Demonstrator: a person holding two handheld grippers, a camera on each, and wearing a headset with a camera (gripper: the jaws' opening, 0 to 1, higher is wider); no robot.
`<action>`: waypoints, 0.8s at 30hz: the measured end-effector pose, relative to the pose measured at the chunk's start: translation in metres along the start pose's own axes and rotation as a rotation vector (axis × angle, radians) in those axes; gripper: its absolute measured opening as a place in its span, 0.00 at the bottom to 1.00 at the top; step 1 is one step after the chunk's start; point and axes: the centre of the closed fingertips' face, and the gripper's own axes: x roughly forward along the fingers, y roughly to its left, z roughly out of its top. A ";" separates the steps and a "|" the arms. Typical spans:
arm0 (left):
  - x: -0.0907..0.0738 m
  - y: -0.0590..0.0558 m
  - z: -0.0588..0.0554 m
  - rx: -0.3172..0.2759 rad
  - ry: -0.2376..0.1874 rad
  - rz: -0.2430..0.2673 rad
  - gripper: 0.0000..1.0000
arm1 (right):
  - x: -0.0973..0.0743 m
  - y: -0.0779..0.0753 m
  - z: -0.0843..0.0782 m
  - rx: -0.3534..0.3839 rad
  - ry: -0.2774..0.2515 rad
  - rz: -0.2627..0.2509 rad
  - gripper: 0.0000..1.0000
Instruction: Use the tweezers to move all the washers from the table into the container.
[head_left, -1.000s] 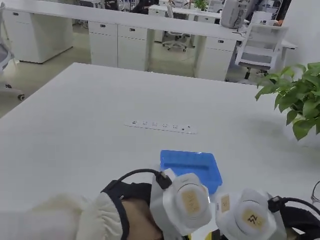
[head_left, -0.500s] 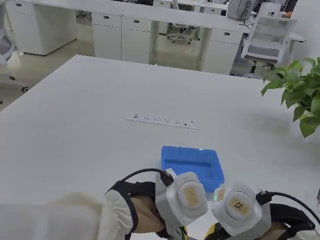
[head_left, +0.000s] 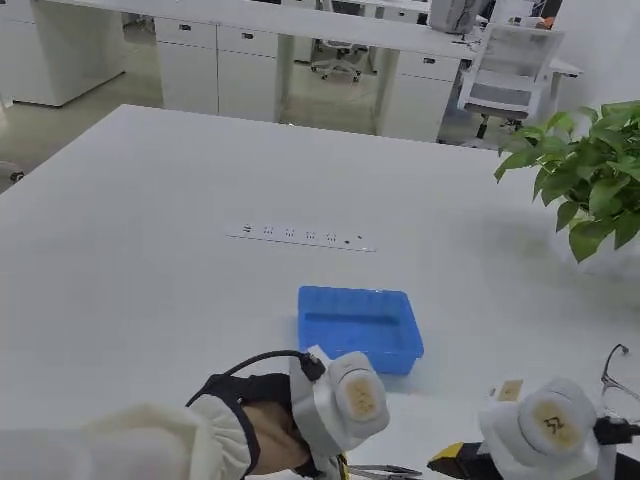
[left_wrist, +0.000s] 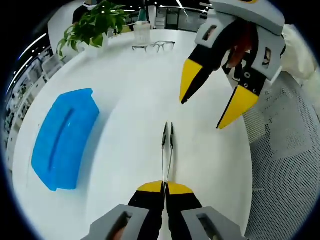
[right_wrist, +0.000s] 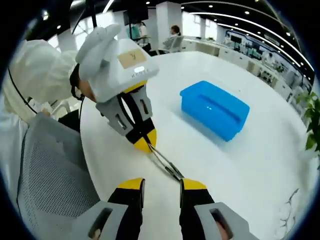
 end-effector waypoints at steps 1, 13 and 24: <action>0.000 0.000 0.000 0.010 0.001 -0.001 0.00 | -0.006 0.002 0.000 0.034 -0.019 -0.008 0.26; -0.002 -0.004 0.000 -0.002 0.041 -0.030 0.05 | -0.049 0.015 0.004 0.159 -0.145 -0.127 0.36; -0.014 -0.002 -0.016 -0.134 0.019 0.051 0.35 | -0.077 0.006 0.018 0.217 -0.270 -0.234 0.57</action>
